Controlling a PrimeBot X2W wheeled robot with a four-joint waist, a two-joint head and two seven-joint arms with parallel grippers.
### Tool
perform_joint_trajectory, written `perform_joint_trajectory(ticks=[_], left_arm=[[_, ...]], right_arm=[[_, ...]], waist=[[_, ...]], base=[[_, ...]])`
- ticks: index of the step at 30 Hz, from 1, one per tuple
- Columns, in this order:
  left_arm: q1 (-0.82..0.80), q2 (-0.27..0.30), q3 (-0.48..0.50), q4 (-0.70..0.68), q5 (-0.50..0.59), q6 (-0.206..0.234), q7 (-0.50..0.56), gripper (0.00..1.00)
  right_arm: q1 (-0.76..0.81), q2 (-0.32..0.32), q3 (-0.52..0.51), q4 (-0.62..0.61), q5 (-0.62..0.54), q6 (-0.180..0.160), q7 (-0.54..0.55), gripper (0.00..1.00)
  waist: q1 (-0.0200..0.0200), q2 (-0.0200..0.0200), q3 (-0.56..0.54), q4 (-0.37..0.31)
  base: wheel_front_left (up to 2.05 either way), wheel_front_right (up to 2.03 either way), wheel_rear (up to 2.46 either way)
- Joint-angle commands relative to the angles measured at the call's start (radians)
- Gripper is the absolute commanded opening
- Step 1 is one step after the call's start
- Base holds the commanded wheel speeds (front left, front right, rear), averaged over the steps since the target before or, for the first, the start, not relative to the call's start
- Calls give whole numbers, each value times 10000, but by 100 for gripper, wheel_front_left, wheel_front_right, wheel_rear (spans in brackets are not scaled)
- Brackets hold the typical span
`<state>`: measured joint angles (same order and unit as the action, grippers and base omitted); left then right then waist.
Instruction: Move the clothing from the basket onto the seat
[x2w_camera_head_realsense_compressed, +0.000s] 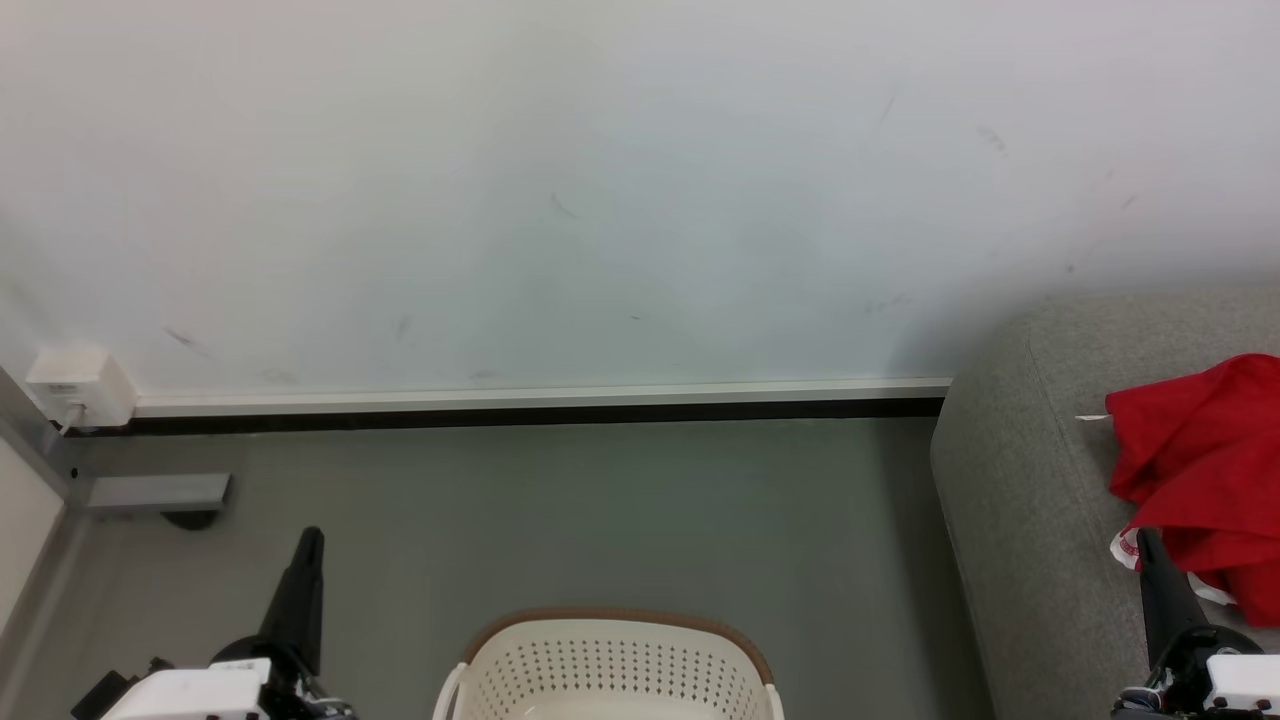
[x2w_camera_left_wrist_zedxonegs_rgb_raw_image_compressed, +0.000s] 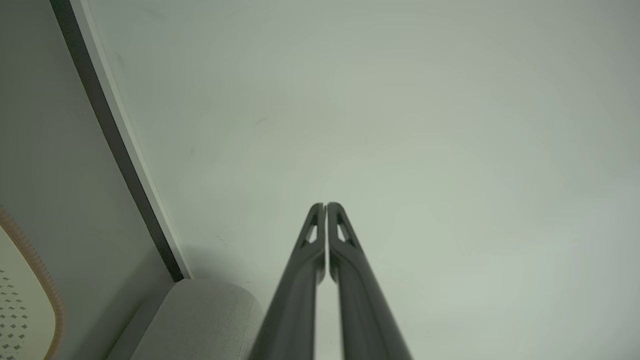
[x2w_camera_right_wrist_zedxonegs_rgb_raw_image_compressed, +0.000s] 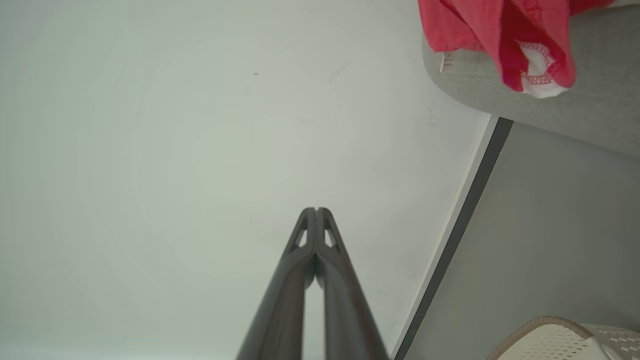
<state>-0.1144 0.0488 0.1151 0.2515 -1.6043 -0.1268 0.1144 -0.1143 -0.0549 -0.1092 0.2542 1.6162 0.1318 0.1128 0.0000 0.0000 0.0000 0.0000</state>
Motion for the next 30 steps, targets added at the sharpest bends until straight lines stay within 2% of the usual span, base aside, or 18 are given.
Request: perform_joint_trajectory(ticks=[1, 30], left_arm=[[-62, 20, 24, -22, -129, -58, 55, 0], [-61, 20, 24, -22, -128, -57, 55, 0]], right_arm=[[-51, 21, -47, -50, 5, -21, -11, 0], [-52, 27, -58, -49, -10, -21, 2, 0]], waist=[[0, 0, 0, 0], [0, 0, 0, 0]], base=[[0, 0, 0], [0, 0, 0]])
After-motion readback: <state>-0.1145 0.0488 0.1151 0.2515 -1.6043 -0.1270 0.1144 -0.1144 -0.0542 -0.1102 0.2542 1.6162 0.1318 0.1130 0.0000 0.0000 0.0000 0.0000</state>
